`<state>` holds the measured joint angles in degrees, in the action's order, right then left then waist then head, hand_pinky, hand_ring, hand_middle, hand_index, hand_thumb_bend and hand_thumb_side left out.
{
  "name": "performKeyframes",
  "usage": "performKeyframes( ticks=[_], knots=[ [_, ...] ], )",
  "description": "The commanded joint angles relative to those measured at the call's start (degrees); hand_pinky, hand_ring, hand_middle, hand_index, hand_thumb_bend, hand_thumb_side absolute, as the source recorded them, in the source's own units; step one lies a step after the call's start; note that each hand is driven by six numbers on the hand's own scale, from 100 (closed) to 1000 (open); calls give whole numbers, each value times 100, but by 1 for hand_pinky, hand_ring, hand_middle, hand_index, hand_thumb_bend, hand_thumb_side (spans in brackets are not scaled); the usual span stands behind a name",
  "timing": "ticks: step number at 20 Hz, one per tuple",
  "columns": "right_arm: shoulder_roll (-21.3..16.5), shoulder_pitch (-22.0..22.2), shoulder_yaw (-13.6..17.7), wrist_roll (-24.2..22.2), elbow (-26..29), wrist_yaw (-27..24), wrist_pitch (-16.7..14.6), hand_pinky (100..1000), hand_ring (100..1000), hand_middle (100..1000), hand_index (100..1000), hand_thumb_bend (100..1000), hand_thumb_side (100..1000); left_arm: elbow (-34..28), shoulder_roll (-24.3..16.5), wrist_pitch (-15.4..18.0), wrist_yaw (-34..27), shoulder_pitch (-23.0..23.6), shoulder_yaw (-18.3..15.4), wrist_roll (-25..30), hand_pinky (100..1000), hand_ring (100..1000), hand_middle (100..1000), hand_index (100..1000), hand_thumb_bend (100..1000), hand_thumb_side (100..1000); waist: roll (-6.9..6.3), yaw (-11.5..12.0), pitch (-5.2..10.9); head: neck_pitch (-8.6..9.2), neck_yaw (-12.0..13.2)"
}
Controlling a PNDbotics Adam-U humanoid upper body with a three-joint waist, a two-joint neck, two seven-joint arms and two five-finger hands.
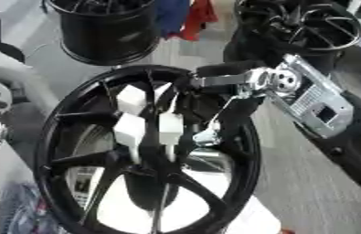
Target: Pull the pin out of the wheel hub.
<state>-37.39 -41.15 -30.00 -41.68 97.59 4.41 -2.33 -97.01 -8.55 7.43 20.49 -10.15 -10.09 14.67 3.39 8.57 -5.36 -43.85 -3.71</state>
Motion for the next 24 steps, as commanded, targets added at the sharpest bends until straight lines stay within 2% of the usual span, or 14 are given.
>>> performKeyframes(
  ticks=[1, 13, 24],
  knots=[
    [-33, -97, 38, -1, -37, 135, -53, 719, 781, 812, 894, 329, 375, -75, -108, 7, 8, -46, 1, 12, 641, 651, 675, 848, 201, 436, -24, 3, 54, -27, -12],
    [13, -150, 139, 164, -60, 457, -152, 747, 804, 826, 899, 323, 386, -74, -101, 6, 14, -42, 0, 14, 641, 650, 675, 848, 201, 436, -22, 0, 52, -27, -26],
    [160, -170, -23, -31, -289, 629, -223, 740, 790, 810, 894, 311, 382, -77, -95, 5, 12, -47, 2, 15, 641, 649, 674, 848, 201, 438, -18, 11, 46, -27, -39]
  ],
)
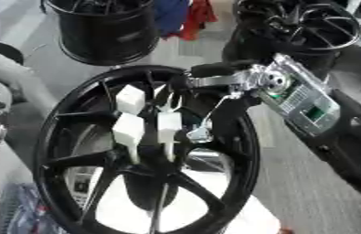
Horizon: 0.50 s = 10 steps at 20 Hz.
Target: Pull the pin out of the wheel hub.
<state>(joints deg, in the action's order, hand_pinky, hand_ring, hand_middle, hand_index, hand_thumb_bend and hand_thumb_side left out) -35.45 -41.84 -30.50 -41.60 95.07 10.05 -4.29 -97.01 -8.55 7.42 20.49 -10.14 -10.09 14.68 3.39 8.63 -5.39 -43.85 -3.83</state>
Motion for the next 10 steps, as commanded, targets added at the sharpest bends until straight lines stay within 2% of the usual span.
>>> performKeyframes(
  ticks=[1, 10],
  knots=[
    [-14, -97, 13, -52, -66, 86, -41, 739, 789, 808, 892, 310, 382, -77, -95, 6, 12, -49, 2, 14, 641, 650, 674, 848, 201, 437, -17, 6, 46, -27, -30],
    [147, -98, -78, -101, -270, 270, -164, 729, 763, 780, 873, 298, 380, -82, -93, 6, 9, -59, 7, 16, 641, 649, 674, 848, 201, 438, -16, 21, 47, -27, -39]
  ],
)
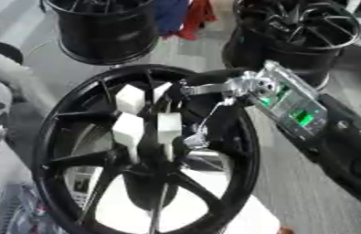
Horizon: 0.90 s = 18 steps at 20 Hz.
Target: Pull the pin out of the wheel hub.
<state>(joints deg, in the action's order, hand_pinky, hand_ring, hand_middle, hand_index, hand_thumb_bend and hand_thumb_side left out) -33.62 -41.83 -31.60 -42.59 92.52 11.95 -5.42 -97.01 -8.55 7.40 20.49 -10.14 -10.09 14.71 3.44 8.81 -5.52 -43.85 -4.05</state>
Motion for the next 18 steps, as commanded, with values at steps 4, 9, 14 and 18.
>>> performKeyframes(
  ticks=[4, 9, 14, 18],
  knots=[
    [19, -106, 18, 66, -62, 166, -98, 704, 730, 749, 851, 288, 378, -80, -91, 8, 10, -61, 10, 16, 641, 649, 674, 848, 198, 439, -18, 12, 60, -27, -19],
    [99, -119, -5, 214, -151, 297, -150, 662, 683, 712, 824, 268, 369, -80, -87, 6, 12, -65, 11, 18, 641, 649, 674, 848, 197, 439, -19, 23, 58, -27, -23],
    [183, -151, -7, 434, -290, 433, -216, 566, 601, 640, 785, 216, 338, -79, -83, 6, 10, -65, 15, 19, 642, 649, 674, 848, 196, 439, -21, 28, 58, -27, -33],
    [226, -191, -5, 604, -379, 472, -272, 461, 518, 578, 740, 107, 270, -76, -77, 4, 15, -63, 14, 19, 642, 648, 674, 848, 195, 440, -17, 33, 53, -27, -39]
  ],
)
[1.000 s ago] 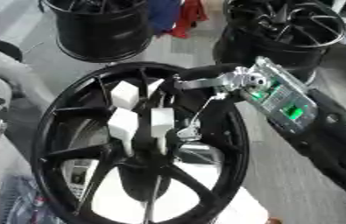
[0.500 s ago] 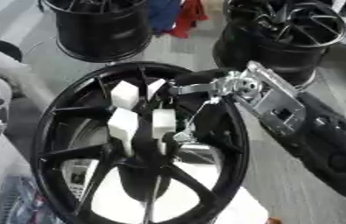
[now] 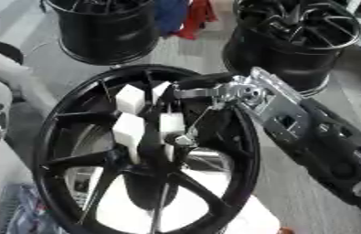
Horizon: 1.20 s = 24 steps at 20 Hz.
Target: Pull the pin out of the wheel hub.
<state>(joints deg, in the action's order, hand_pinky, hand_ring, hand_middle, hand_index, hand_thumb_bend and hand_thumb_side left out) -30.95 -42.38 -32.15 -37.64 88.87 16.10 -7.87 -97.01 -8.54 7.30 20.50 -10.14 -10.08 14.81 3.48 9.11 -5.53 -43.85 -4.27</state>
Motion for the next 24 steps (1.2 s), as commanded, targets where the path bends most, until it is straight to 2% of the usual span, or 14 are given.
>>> performKeyframes(
  ticks=[1, 6, 12, 18, 24],
  knots=[
    [-34, -145, 52, 145, -20, 62, -42, 447, 508, 567, 732, 100, 252, -75, -78, 13, 16, -63, 12, 8, 642, 648, 674, 848, 194, 440, -20, 5, 53, -27, -18],
    [-15, -184, 55, 283, 5, 31, -87, 365, 453, 508, 688, 100, 159, -73, -76, 10, 18, -62, 9, 5, 642, 648, 674, 848, 193, 439, -14, 11, 54, -27, -22],
    [-102, -273, 114, 406, 349, -231, -68, 338, 432, 487, 667, 100, 140, -71, -81, 7, 15, -58, 7, 4, 642, 647, 674, 848, 193, 439, -7, 1, 63, -27, -14],
    [-423, -433, 253, 353, 888, -752, 220, 333, 429, 483, 663, 100, 141, -68, -107, 1, 14, -48, 0, 1, 642, 647, 674, 848, 193, 438, 17, -29, 90, -27, 9],
    [-887, -531, 603, 440, 1362, -1202, 543, 333, 429, 483, 663, 100, 140, -62, -141, -7, 20, -35, -6, -2, 642, 647, 674, 848, 194, 439, 62, -93, 116, -27, 40]
  ],
)
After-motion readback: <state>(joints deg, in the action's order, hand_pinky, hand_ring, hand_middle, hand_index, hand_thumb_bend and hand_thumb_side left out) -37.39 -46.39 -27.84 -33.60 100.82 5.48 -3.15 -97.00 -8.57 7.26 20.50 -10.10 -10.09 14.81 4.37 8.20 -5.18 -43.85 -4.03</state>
